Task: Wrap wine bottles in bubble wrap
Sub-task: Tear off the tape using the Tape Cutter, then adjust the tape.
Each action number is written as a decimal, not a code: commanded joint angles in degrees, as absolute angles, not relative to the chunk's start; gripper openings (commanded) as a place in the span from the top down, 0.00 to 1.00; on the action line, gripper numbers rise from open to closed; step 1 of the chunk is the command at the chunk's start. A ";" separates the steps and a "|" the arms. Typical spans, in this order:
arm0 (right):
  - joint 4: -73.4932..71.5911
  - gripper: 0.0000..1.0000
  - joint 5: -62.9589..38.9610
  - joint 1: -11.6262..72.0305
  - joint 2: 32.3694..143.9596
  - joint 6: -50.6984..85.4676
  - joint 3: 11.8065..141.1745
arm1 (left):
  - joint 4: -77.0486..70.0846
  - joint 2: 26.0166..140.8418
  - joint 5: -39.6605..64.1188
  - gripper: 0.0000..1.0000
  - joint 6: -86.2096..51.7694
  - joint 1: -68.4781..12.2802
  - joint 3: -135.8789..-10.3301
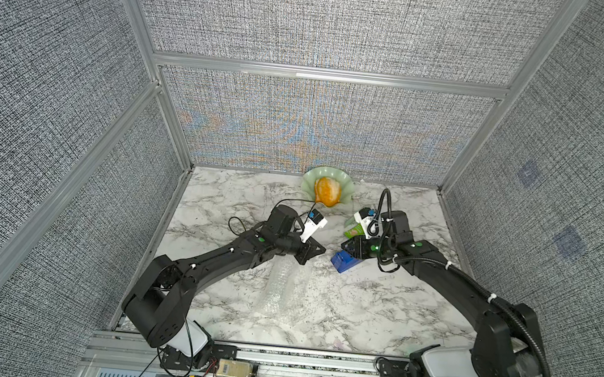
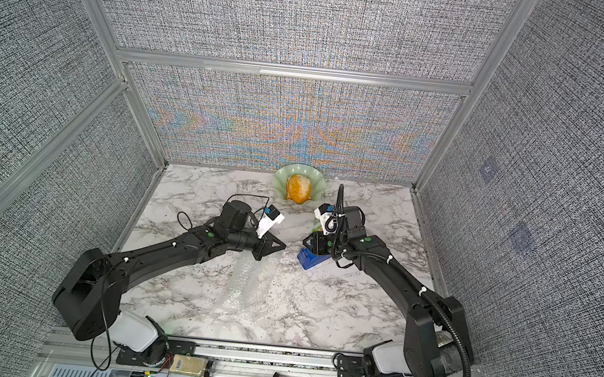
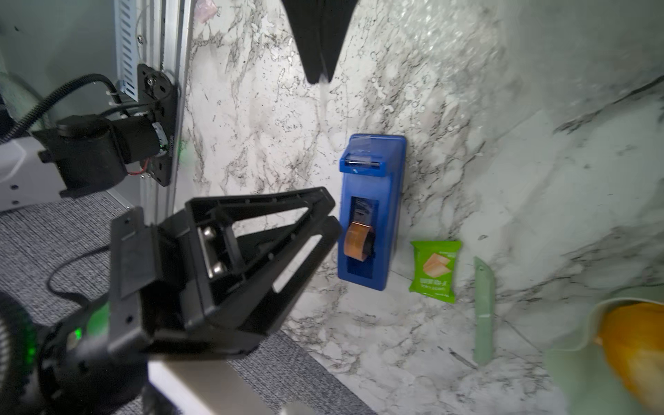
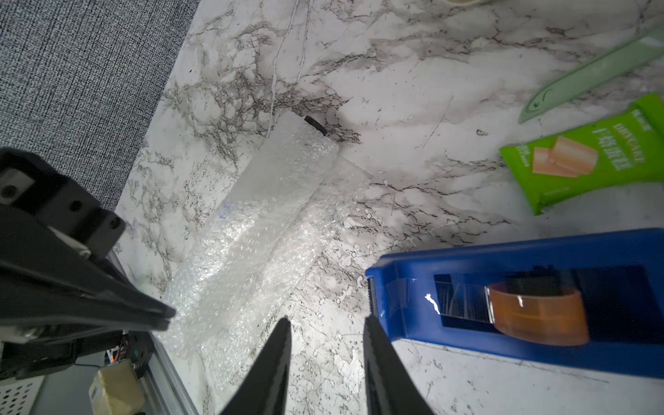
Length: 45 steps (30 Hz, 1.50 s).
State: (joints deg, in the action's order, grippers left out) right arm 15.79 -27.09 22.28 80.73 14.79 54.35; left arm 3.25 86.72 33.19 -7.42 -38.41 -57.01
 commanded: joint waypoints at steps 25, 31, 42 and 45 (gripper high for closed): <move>-14.19 0.69 -59.68 27.34 75.60 27.70 52.11 | 23.51 78.95 48.93 0.99 1.92 -34.98 -66.94; -14.59 0.84 -59.26 28.12 75.77 28.04 52.46 | 17.62 76.49 50.65 0.99 1.04 -34.98 -63.27; -15.27 1.00 -59.99 28.74 75.41 28.43 52.35 | 16.98 76.07 49.10 0.93 0.41 -34.85 -62.58; -16.32 1.00 -58.00 28.67 73.79 28.74 51.36 | 18.07 75.79 46.21 0.73 0.01 -34.80 -62.53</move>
State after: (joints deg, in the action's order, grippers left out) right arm -14.00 -58.61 28.58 74.87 28.32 51.77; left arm 17.76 76.14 48.31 0.89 -34.87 -62.35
